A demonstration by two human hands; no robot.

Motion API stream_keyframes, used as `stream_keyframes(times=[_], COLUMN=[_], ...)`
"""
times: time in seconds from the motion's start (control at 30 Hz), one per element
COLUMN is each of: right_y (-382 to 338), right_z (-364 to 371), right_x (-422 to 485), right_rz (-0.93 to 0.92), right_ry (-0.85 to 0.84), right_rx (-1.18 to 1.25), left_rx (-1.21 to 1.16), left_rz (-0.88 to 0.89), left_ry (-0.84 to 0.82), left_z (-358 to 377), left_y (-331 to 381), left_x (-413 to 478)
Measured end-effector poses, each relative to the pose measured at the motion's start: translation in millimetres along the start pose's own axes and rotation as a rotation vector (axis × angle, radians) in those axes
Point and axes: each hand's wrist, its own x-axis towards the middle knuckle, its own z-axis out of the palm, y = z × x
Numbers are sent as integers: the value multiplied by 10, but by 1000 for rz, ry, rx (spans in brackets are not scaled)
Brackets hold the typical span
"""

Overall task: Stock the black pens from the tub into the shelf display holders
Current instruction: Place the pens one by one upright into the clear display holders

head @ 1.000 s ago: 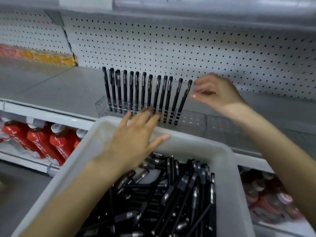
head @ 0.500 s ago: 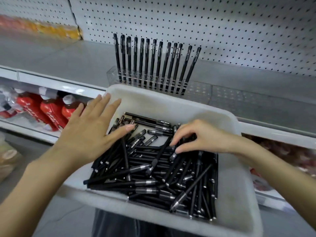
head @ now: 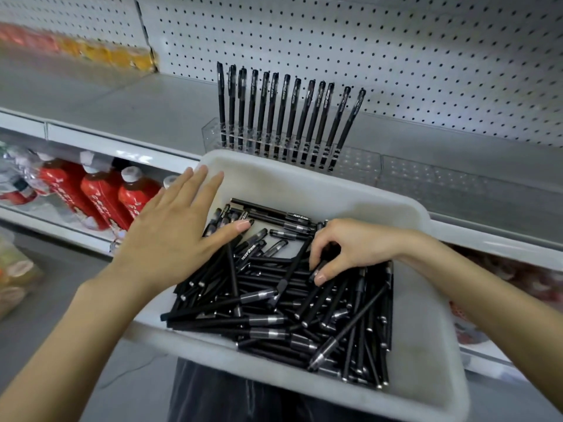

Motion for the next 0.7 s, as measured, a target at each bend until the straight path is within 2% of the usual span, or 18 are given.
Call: stream_keyframes(times=[0.33, 0.43, 0.57, 0.7], right_y=[6, -29, -95, -161], right_z=[-40, -111, -278, -452], right_x=[-63, -84, -120, -177], right_rz=[-71, -81, -100, -144], right_ry=[35, 120, 245, 371], right_rx=[195, 260, 334, 375], left_rx=[-5, 27, -77, -84], left_rz=[-18, -22, -61, -27], left_ry=[-1, -17, 25, 40], left_z=[-5, -12, -64, -142], left_y=[11, 31, 112, 278], left_x=[20, 36, 110, 263])
